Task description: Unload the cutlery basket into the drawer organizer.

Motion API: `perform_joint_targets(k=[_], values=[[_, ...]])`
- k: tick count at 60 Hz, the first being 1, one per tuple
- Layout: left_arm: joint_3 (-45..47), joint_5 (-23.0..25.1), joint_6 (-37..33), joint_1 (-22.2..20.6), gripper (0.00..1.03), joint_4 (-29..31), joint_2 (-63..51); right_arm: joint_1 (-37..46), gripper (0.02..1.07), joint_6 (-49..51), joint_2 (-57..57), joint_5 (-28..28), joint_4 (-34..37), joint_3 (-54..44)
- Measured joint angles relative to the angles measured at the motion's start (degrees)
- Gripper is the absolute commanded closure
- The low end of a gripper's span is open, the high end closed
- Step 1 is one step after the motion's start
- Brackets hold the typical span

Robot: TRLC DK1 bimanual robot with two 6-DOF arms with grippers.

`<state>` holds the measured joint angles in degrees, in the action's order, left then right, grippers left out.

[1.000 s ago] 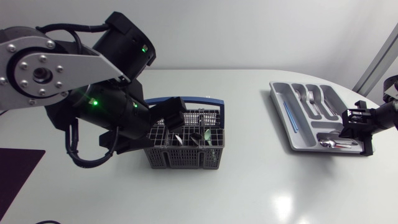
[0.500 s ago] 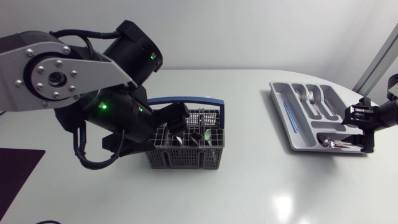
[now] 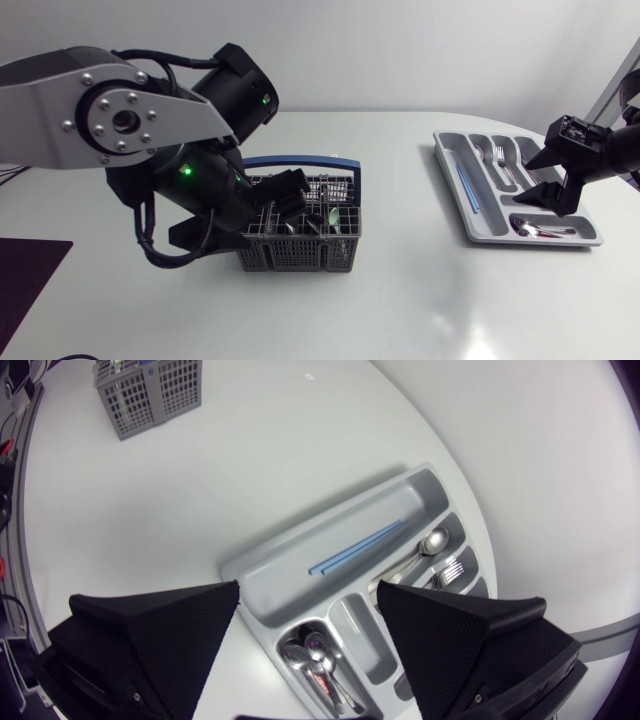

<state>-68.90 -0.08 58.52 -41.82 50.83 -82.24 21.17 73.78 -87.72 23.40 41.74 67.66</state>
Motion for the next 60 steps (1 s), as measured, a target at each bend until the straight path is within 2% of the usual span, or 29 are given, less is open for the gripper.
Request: perform_joint_targets(k=[12,27,29,33,36,44,50,56,60], values=[[-1.57,-0.02,2.73,0.02,0.12,2.91,-0.61,-6.14,0.07,-9.55,8.37,1.73,1.46,-2.99],[-4.22,0.2,5.68,0.0,0.12,3.23,-1.01,-15.65,0.07,-21.7,16.96,1.95,1.75,-6.4],[-4.63,0.2,6.12,0.0,0.16,3.23,-1.29,-16.96,0.07,-23.39,17.86,1.92,1.75,-6.75],[-5.29,0.17,6.99,0.0,0.3,3.23,-2.03,-19.85,0.07,-27.41,19.76,1.86,1.75,-7.72],[-5.42,0.17,7.43,0.0,0.35,3.17,-2.54,-21.35,0.07,-30.12,20.68,1.86,1.75,-8.28],[-5.42,0.17,7.76,0.0,0.37,3.08,-3.85,-23.98,0.07,-34.93,21.57,1.09,1.79,-9.16],[-5.49,0.17,7.87,0.0,0.45,2.62,-4.85,-25.75,0.07,-37.53,22.16,0.79,2.03,-9.81],[-5.53,0.17,7.91,0.0,0.46,1.66,-5.66,-27.52,0.07,-39.34,22.73,0.79,2.23,-10.16],[-5.6,0.17,7.91,0.02,0.53,1.2,-6.23,-28.87,0.07,-40.59,23.23,0.77,2.27,-10.43]])
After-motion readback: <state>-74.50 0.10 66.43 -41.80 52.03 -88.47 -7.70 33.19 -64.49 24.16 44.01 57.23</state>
